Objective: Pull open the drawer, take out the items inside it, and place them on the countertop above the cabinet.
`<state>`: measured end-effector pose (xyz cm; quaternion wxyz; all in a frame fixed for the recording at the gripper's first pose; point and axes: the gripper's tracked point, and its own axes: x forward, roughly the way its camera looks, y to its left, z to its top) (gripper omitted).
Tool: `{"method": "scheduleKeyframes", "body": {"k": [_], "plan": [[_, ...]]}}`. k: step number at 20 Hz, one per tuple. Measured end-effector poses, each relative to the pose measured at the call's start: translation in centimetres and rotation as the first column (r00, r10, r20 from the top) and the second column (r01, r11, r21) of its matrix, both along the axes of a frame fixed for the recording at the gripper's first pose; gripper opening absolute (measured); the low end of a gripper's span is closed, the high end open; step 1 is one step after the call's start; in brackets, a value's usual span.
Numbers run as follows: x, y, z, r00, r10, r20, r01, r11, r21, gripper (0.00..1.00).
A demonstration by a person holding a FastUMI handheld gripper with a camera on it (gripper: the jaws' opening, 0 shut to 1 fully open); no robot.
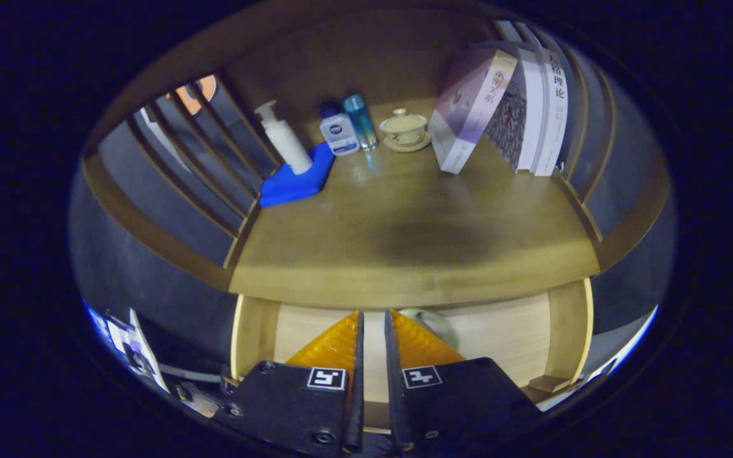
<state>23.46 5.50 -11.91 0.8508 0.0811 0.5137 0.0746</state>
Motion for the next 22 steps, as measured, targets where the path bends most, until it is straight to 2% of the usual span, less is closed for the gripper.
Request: {"method": "scheduleKeyframes", "body": {"k": [2, 4, 9, 12, 17, 20, 22], "plan": [[-1.0, -1.0, -1.6, 0.999, 0.039, -0.02, -0.04, 0.999, -0.033, 0.19], [-1.7, -1.7, -2.6, 0.999, 0.037, -0.036, -0.037, 0.999, -0.004, 0.2], [-2.6, -8.1, -4.6, 0.999, -0.024, -0.036, 0.023, 0.999, -0.026, 0.2], [-3.5, -10.2, -5.6, 0.995, -0.072, -0.064, 0.075, 0.997, 0.034, 0.2], [-3.7, -11.8, -5.1, 0.999, -0.042, -0.03, 0.043, 0.999, 0.006, 0.2], [-2.6, -13.1, -6.7, 0.998, 0.041, -0.048, -0.043, 0.998, -0.046, 0.2], [-1.5, -14.3, -7.6, 0.997, 0.065, -0.041, -0.068, 0.996, -0.066, 0.21]]}}
